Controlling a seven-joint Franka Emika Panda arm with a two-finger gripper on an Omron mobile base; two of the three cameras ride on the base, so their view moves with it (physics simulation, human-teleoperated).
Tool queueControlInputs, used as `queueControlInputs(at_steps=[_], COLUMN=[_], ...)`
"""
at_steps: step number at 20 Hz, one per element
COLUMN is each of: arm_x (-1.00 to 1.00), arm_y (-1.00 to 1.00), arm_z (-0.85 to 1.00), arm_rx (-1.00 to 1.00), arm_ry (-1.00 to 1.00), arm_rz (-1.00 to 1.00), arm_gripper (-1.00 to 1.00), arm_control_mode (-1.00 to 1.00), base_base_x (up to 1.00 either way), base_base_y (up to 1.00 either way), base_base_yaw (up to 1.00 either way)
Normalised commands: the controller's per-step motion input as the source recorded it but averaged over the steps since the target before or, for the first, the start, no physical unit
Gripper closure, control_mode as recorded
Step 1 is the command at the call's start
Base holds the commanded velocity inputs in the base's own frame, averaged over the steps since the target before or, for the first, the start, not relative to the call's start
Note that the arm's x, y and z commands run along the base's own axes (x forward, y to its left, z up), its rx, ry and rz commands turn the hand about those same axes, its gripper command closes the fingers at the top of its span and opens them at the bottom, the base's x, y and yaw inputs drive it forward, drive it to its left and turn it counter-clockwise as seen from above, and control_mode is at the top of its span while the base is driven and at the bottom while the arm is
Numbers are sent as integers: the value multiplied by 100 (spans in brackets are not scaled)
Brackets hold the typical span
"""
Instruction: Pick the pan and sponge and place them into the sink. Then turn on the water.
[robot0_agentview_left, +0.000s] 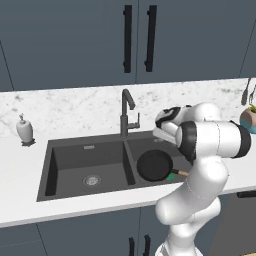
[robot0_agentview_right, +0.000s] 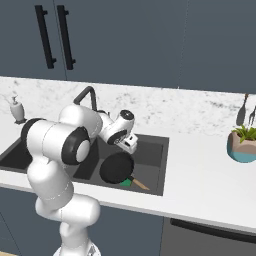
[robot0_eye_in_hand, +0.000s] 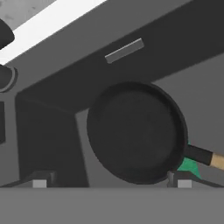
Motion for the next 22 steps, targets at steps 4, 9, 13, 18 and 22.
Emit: queueControlInputs(at_steps=[4, 9, 13, 18, 22], arm_x=[27, 30, 33, 34, 34], arm_y=[34, 19, 20, 14, 18], arm_z=[12, 2, 0, 1, 0], arm_rx=[13, 4, 0, 0, 0], arm_ry=[-11, -5, -5, -10, -9], arm_rz=[3, 0, 0, 0, 0], arm_gripper=[-100, -100, -100, -100, -100], arm_control_mode=[-100, -100, -100, -100, -100], base_base_x=[0, 0, 0, 0, 0], base_base_y=[0, 0, 0, 0, 0], base_base_yaw=[0, 0, 0, 0, 0])
